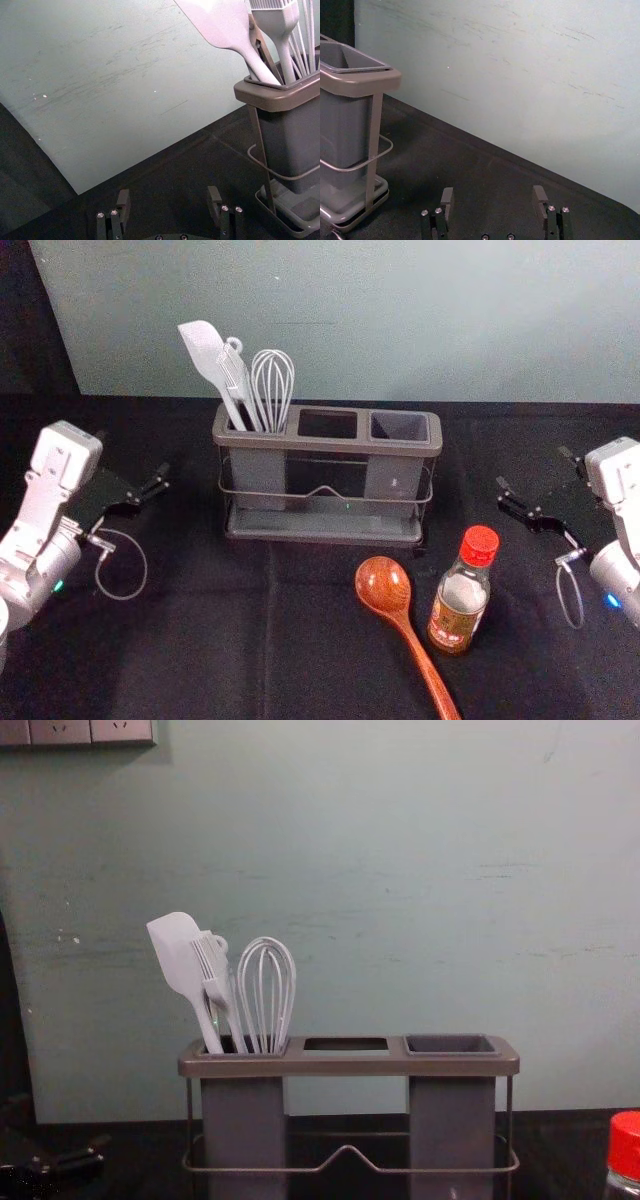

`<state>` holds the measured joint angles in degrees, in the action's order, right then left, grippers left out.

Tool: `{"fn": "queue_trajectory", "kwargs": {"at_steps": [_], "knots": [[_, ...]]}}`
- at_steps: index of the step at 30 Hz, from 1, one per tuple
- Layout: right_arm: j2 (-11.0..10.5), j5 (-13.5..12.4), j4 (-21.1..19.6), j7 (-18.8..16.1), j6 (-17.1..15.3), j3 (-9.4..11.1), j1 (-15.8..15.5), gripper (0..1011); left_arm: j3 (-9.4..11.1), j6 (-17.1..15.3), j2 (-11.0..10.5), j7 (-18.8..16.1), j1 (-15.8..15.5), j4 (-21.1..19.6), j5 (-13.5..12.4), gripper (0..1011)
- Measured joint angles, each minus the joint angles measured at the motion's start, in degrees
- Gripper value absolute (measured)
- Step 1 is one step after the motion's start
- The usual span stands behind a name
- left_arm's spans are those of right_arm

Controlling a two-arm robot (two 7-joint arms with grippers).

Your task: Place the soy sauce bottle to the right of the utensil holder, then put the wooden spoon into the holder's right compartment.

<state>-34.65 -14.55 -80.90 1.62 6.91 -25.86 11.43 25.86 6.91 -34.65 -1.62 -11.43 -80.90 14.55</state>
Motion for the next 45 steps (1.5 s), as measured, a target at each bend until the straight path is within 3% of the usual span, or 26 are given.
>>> {"fn": "queue_trajectory", "kwargs": {"at_steps": [45], "knots": [[0.00,0.00,0.00,0.00,0.00,0.00,0.00,1002,0.00,0.00,0.00,0.00,0.00,0.00,0.00,1005]]}}
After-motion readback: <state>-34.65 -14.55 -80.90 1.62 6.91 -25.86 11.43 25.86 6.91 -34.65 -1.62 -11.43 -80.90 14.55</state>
